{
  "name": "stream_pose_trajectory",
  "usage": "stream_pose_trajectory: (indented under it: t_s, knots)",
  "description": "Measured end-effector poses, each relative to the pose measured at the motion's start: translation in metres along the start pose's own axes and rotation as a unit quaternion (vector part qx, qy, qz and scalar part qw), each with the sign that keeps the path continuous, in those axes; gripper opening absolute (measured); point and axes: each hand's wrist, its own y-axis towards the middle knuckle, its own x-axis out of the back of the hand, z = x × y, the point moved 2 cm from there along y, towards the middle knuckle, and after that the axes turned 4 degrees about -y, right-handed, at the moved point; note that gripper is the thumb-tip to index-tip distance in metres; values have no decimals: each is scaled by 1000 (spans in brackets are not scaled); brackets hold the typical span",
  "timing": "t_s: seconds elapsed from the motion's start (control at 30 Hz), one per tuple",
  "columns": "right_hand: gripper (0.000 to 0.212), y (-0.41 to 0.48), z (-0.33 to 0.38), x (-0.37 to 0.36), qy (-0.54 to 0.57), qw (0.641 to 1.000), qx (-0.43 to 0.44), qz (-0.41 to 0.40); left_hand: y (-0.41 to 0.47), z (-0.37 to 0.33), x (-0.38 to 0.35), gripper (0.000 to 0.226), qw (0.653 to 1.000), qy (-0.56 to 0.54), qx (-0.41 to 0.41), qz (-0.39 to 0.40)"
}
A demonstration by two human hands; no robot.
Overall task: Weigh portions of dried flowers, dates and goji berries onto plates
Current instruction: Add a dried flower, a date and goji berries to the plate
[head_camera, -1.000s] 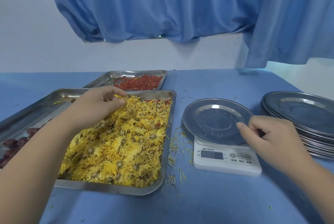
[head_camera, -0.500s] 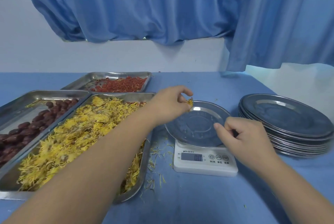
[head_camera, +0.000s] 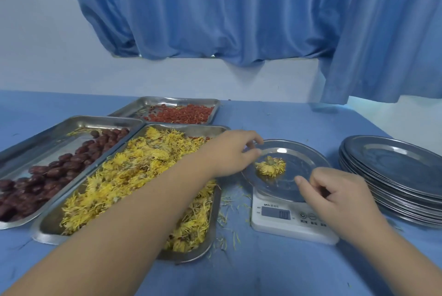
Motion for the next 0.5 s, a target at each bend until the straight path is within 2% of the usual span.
stream_pose_trajectory:
  t_s: [0.1,0.2,0.37,0.5]
  knots:
    - [44,6,22,-5,-14,999,35,-12,-18,24,19,28,999,26,-3,-44]
    - [38,20,47,-16,-13,997,71,-5,-38,51,41,24,995,57,28,-74]
    - [35,36,79,-49,13,995,91,42,-65,96,95,24,975,183,109,-68]
    - [30,28,78,-60,-23,989,130,61,-88,137,137,28,954,226,188,-62]
